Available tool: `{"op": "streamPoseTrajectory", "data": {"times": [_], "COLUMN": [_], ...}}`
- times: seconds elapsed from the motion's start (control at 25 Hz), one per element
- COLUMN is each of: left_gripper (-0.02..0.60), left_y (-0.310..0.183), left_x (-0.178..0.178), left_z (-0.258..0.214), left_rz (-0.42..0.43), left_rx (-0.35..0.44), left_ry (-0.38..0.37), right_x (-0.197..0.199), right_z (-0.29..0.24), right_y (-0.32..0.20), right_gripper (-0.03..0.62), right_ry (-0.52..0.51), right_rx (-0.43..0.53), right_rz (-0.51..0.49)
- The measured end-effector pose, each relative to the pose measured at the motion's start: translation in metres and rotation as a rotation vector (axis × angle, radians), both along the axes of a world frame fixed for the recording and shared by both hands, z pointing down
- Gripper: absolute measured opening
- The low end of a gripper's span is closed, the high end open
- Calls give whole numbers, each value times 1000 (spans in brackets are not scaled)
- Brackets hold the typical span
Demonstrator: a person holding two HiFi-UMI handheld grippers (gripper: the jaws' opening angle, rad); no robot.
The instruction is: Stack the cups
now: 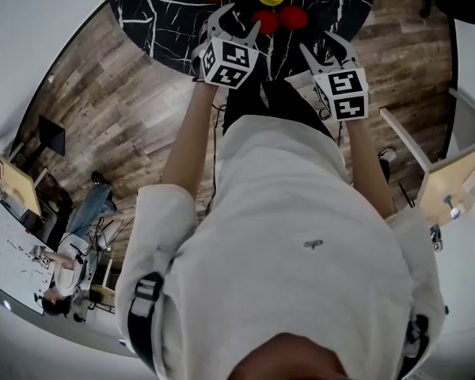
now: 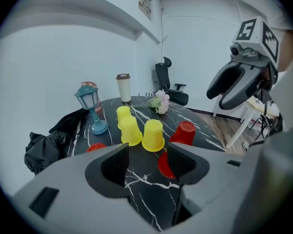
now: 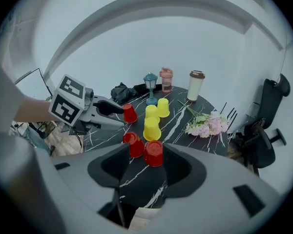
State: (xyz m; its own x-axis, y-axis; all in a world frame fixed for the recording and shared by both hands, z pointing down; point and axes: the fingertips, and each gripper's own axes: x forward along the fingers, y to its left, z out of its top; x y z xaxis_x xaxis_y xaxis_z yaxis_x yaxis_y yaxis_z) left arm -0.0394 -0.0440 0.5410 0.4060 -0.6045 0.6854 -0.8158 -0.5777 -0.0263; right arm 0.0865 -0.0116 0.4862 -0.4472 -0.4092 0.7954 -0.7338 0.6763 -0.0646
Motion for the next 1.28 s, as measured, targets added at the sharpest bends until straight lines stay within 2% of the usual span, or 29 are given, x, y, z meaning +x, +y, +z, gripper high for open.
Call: {"op": "streamPoseTrajectory", "data": {"times": [0.6, 1.28], "left_gripper": [229, 229], "left_y": [-41, -69], "left_x": [-55, -78], "left_z": [2, 23], "left_rz": [0, 0], "left_rx": [50, 42], "left_ry": [-12, -37], "right_x": [-26, -23], "right_z": [-3, 3], "right_y": [-8, -3], "right_gripper": [215, 215], "right_ry": [24, 50], "right_rx": [0, -16], "right_rz": [79, 172]}}
